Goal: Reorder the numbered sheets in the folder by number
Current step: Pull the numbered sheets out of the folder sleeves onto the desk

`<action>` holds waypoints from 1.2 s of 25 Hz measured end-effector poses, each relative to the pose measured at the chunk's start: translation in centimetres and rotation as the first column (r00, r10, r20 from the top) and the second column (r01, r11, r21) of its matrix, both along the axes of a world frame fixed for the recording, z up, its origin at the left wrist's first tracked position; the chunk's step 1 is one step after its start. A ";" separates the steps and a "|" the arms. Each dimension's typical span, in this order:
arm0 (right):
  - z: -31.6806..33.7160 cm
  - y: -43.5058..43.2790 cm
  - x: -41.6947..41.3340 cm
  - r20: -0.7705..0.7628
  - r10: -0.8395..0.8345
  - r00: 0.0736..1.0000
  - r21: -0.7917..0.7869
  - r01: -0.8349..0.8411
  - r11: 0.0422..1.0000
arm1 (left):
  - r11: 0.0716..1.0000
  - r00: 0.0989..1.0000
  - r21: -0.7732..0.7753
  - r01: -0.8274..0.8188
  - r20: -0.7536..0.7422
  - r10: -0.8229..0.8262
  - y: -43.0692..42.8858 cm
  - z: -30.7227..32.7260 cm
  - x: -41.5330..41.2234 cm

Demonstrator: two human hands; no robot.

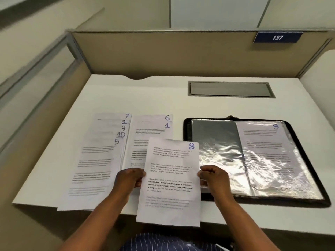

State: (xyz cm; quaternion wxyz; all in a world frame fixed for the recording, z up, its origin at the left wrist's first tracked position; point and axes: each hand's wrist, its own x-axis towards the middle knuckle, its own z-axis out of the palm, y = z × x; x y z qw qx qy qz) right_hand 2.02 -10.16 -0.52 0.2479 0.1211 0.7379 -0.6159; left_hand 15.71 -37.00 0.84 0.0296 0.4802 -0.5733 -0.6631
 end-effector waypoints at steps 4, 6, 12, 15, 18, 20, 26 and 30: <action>-0.5 -7.1 -0.6 -0.053 0.028 0.998 0.034 -0.026 0.999 | 0.994 0.998 -0.098 -0.039 0.047 0.044 -5.6 -0.7 -0.4; -0.7 -9.6 -1.3 -0.070 0.039 0.997 0.044 -0.036 0.998 | 0.990 0.996 -0.135 -0.039 0.080 0.050 -7.4 -1.2 -1.1; -1.4 -13.3 -3.6 -0.076 0.079 0.994 0.126 -0.069 0.990 | 0.970 0.989 -0.244 0.020 0.145 0.016 -11.1 -2.9 -3.5; -2.1 -13.9 -4.0 -0.081 0.101 0.992 0.171 -0.086 0.982 | 0.949 0.982 -0.308 0.072 0.189 -0.013 -11.6 -3.4 -4.0; -2.4 -14.3 -4.1 -0.080 0.120 0.989 0.185 -0.104 0.977 | 0.933 0.982 -0.349 0.091 0.189 -0.025 -11.7 -3.7 -4.0; -2.5 -14.3 -4.2 -0.102 0.138 0.985 0.217 -0.114 0.969 | 0.919 0.980 -0.379 0.109 0.195 -0.036 -11.8 -3.8 -3.9; -1.8 -12.1 -3.4 -0.196 0.195 0.961 0.322 -0.125 0.939 | 0.844 0.971 -0.501 0.192 0.219 -0.091 -8.9 -2.2 -3.5; -0.6 -7.7 -2.7 -0.303 0.186 0.935 0.349 -0.072 0.934 | 0.759 0.959 -0.587 0.281 0.148 -0.240 -2.6 -1.2 -4.2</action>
